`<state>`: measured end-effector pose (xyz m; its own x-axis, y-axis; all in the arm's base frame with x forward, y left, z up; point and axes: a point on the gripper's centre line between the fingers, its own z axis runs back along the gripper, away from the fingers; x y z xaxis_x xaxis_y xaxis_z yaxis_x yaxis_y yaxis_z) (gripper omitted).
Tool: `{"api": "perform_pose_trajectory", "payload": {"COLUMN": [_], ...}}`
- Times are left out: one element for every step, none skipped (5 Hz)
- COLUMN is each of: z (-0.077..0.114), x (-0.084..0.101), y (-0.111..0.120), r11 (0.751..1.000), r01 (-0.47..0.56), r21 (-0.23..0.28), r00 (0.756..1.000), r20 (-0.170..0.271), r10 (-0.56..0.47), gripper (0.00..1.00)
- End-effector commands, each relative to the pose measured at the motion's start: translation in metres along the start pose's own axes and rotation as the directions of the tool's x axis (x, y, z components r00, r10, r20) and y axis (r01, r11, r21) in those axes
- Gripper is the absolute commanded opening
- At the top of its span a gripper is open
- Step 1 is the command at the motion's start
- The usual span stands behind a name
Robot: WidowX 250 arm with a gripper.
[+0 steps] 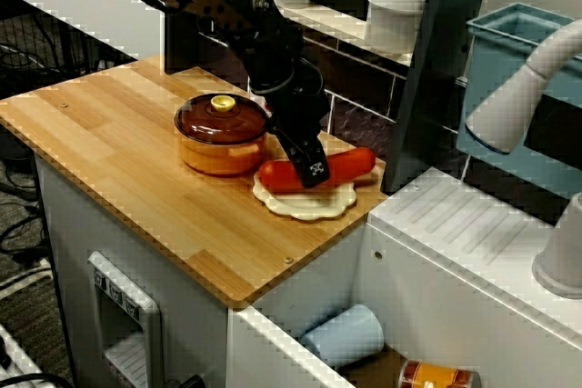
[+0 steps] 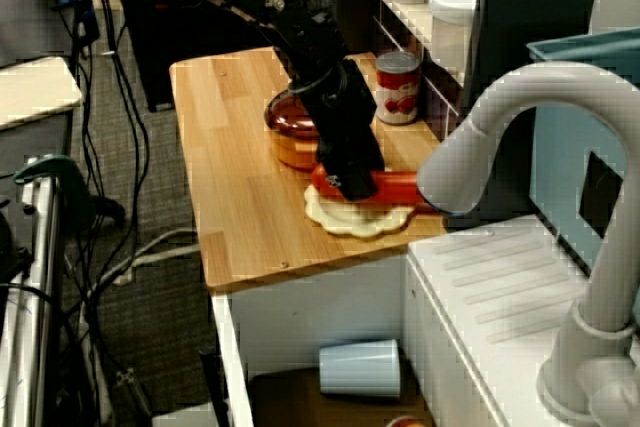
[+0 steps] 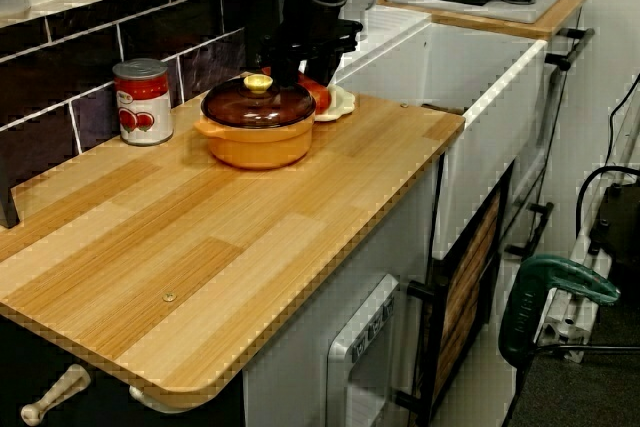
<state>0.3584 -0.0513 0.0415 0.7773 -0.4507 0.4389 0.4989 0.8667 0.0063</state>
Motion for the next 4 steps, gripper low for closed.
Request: {"api": "perform_pose_trajectory", "payload": {"z": [0.030,0.048,0.076,0.107], "x": [0.006,0.006,0.002,-0.004], "y": [0.006,0.008,0.014,0.025], "r11": [1.000,0.999,0.996,0.990], "r01": [-0.014,-0.037,-0.062,-0.096], "r21": [-0.003,-0.035,-0.065,-0.100], "r00": [0.998,0.998,0.994,0.988], "r20": [0.053,0.042,0.081,0.113], "r10": [0.014,0.038,0.068,0.107], "gripper": [0.00,0.00,0.00,0.00]}}
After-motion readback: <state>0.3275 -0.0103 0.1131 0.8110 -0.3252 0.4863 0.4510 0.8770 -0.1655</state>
